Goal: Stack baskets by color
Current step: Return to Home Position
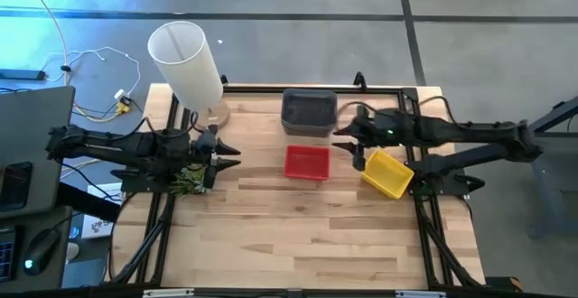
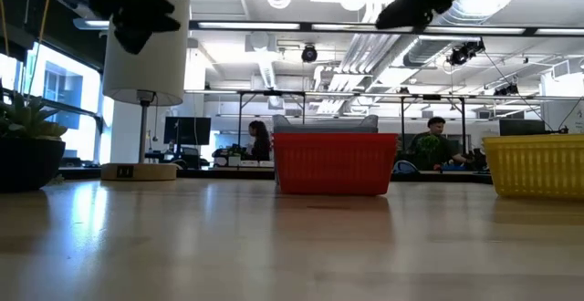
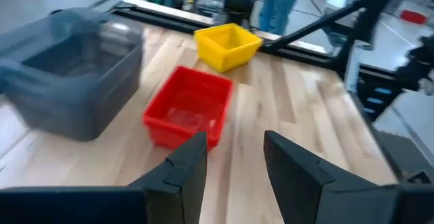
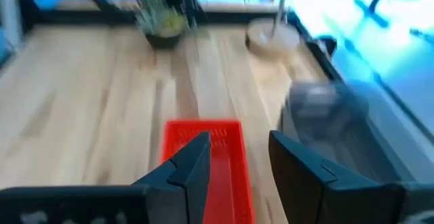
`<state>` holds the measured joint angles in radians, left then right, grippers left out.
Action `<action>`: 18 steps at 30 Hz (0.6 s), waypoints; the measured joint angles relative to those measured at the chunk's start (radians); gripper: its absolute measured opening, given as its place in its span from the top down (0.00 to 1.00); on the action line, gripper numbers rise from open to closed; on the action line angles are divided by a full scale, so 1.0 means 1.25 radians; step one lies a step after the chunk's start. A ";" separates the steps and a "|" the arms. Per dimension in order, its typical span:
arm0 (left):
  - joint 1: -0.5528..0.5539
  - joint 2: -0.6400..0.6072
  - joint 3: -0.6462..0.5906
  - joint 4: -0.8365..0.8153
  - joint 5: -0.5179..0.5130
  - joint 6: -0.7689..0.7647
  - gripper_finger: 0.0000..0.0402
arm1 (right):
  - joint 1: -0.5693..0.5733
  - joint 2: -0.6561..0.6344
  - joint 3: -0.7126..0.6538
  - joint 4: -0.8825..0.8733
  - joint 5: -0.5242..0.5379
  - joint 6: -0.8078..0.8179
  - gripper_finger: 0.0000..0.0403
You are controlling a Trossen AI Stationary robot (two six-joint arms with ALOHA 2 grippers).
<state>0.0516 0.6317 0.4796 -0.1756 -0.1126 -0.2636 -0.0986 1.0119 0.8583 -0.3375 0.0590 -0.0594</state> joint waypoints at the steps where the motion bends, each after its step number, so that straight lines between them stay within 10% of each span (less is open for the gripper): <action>1: -0.001 -0.020 -0.017 0.000 -0.014 -0.003 0.67 | 0.009 -0.026 -0.023 0.030 0.003 0.000 0.66; 18: -0.002 -0.313 -0.227 0.015 0.006 -0.018 0.67 | 0.121 -0.398 -0.354 0.160 0.149 0.211 0.66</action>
<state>0.0494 0.2407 0.1960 -0.1573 -0.1055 -0.2855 0.0521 0.5148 0.4163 -0.1374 0.2455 0.2043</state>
